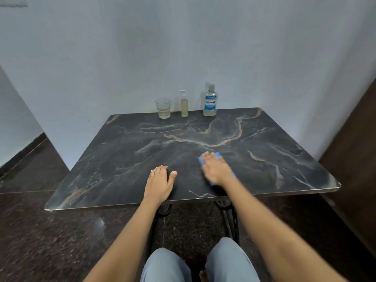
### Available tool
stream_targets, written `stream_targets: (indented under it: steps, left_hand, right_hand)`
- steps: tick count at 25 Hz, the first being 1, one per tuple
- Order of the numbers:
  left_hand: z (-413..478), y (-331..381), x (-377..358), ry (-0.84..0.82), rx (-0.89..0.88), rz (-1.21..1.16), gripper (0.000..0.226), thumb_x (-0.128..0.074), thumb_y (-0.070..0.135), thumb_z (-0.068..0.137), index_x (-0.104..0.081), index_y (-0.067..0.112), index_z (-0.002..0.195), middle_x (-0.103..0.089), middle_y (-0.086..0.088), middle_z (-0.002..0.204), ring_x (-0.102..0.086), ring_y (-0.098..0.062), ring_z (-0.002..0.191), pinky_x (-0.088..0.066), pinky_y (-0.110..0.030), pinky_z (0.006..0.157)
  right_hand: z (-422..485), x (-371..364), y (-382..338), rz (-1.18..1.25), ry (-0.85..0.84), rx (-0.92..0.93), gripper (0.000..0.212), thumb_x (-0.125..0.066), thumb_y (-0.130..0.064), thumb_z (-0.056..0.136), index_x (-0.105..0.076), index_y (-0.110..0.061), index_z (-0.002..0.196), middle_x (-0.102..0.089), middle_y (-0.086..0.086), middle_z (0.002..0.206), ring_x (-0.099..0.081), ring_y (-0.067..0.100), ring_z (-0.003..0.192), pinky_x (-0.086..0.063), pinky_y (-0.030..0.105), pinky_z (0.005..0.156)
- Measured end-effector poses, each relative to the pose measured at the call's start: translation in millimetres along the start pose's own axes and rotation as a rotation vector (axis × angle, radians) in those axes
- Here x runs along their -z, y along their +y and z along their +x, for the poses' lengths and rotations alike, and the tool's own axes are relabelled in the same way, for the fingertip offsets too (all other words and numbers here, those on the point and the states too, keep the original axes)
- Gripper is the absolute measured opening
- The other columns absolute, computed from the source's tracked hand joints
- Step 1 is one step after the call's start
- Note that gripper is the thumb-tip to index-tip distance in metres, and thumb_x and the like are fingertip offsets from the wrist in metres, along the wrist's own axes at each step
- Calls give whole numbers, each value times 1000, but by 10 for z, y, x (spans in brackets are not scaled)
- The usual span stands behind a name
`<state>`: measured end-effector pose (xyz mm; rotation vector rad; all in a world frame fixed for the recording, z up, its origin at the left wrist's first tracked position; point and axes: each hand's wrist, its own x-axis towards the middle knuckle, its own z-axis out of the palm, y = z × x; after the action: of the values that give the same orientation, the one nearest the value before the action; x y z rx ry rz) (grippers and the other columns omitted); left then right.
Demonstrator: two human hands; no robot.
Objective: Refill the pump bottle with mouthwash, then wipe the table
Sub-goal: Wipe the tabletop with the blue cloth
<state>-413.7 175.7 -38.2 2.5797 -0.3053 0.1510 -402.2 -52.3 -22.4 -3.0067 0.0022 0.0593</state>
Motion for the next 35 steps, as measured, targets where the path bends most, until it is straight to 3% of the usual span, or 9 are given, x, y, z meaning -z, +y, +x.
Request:
stream_targets:
  steps: [3,7,12,16,22,26,30,33,35]
  left_hand:
    - [58,181,-109,9,5,-29,60,-31,49,98,-45,2,134,-49,-13,139,-40,-28,133,-23,-41,116]
    - [160,575,-320,-22,-51,-39,58,-33,47,99,-45,2,134,-49,-13,139,-40,-28,132,-27,-42,113]
    - [302,908,-627,-75,-165,41,67,-26,55,96,-43,4,136,-46,-11,142,-35,-27,136,-21,-42,117]
    - [315,888,-671,-52,-139,3,74,-19,59,93,-42,5,138,-42,-11,146,-31,-25,140,-18,-40,118]
    - [310,927,-678,-30,-120,4,63,-26,52,97,-44,6,137,-44,-8,144,-33,-23,137,-26,-42,115]
    - [304,904,-662,1,-87,-53,59,-27,49,99,-44,7,137,-45,-6,143,-34,-22,136,-28,-42,114]
    - [313,916,-629,68,6,-202,57,-30,46,99,-46,5,135,-50,-8,138,-41,-22,131,-32,-36,110]
    - [330,863,-532,57,39,-359,65,-27,54,94,-47,7,135,-51,-8,136,-44,-19,128,-32,-30,105]
    - [406,743,-449,21,-12,-285,64,-27,52,96,-45,6,137,-49,-9,138,-42,-20,131,-31,-35,111]
  right_hand:
    - [-341,-108,-370,51,-28,150,56,-20,-31,102,-8,-13,153,-5,3,162,-3,18,149,-1,38,120]
    - [-742,-63,28,69,-35,218,55,-18,-34,102,-5,-19,153,-1,-3,161,2,11,149,3,32,119]
    - [-1182,88,1362,18,48,-29,68,-3,-45,90,-9,-18,153,-4,-2,161,-3,10,148,2,27,118]
    - [-1114,264,2299,56,25,-251,54,-15,-35,102,-11,-18,153,-6,0,161,-5,14,149,-4,33,119]
    - [-170,320,2204,67,17,-395,56,-15,-30,101,-4,-10,153,1,5,162,0,20,149,-1,39,121]
    - [301,251,1294,51,15,-200,57,-22,-30,101,-10,-6,152,-8,10,161,-9,25,148,-8,41,120]
    - [48,44,351,22,-45,117,56,-21,-30,102,-8,-10,153,-6,7,161,-5,22,149,-4,38,120]
    - [-445,26,328,22,-54,329,54,-21,-33,103,-6,-18,153,-1,-2,161,1,14,149,3,33,120]
    - [-688,63,599,33,-56,374,55,-16,-39,101,-6,-23,153,0,-5,161,2,9,148,6,28,118]
